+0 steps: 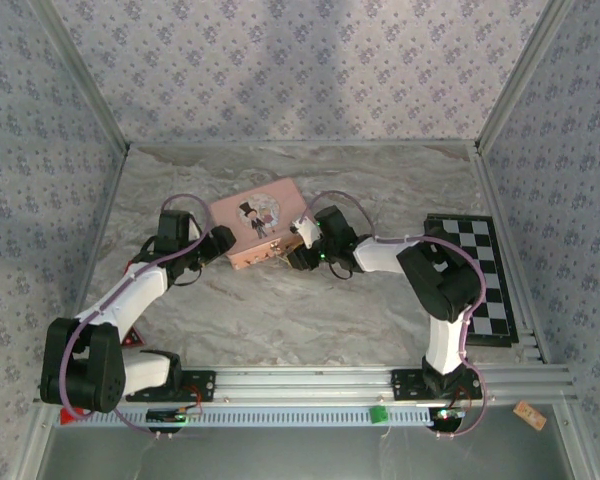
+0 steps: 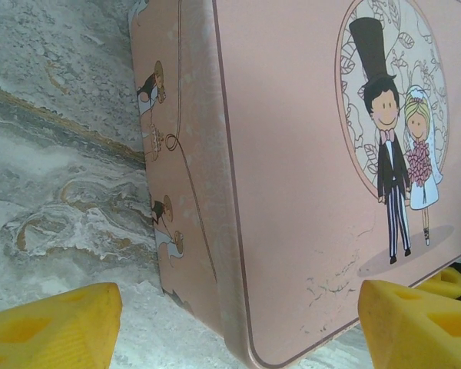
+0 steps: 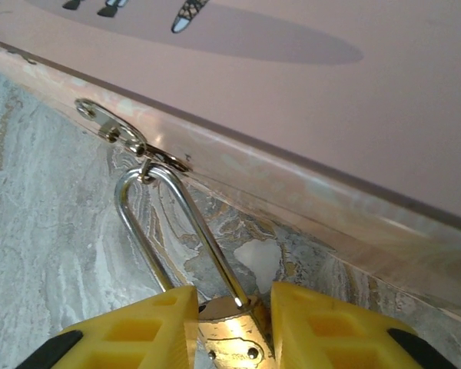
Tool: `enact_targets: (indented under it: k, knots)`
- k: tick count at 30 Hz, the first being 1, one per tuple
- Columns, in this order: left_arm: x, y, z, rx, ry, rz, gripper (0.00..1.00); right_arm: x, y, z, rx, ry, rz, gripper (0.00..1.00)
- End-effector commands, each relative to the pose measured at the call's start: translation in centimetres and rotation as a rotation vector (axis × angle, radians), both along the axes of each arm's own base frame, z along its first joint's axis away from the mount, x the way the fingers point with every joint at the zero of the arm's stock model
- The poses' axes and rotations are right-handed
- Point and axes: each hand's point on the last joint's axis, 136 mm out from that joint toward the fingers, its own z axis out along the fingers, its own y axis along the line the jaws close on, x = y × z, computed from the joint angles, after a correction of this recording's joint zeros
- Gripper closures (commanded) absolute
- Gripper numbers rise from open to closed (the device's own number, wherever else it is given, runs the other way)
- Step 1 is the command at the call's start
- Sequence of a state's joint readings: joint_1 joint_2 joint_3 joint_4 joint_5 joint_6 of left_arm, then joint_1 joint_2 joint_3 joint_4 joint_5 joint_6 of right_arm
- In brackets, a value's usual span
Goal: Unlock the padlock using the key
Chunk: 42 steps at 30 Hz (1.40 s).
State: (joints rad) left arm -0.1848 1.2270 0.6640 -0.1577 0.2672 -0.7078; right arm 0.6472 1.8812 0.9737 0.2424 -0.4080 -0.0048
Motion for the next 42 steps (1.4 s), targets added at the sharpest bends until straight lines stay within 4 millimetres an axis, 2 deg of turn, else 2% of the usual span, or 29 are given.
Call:
enact_targets:
  k: [1,5,13,20,25,29,32,42]
  knots:
    - [0.2,-0.2,0.0,-0.023,-0.004,-0.002,0.2,0.2,0.4,-1.3,-0.035,0.018,0.0,0.72]
    - [0.1,-0.3,-0.1,-0.026,0.004,-0.009,0.2,0.1,0.9,-1.7,-0.061,0.015,0.008,0.73]
    - [0.4,-0.6,-1.0,-0.029,0.033,-0.023,0.2,-0.1,2.1,-2.5,-0.104,0.005,0.02,0.68]
    - [0.5,-0.7,-0.9,-0.032,0.033,-0.025,0.2,-0.3,2.8,-2.6,-0.096,0.02,0.016,0.71]
    - [0.5,-0.6,-1.3,-0.028,0.044,-0.023,0.2,0.0,2.7,-3.5,-0.123,0.03,-0.023,0.67]
    - [0.6,-0.7,-1.4,-0.03,0.046,-0.023,0.2,0.3,2.5,-3.7,-0.115,0.05,-0.061,0.72]
    - [0.6,-0.7,-1.3,-0.032,0.044,-0.023,0.2,-0.2,3.0,-3.4,-0.095,0.062,-0.047,0.77]
    - [0.6,-0.5,-1.6,-0.028,0.05,-0.012,0.2,-1.6,3.9,-1.2,0.025,0.112,-0.051,0.92]
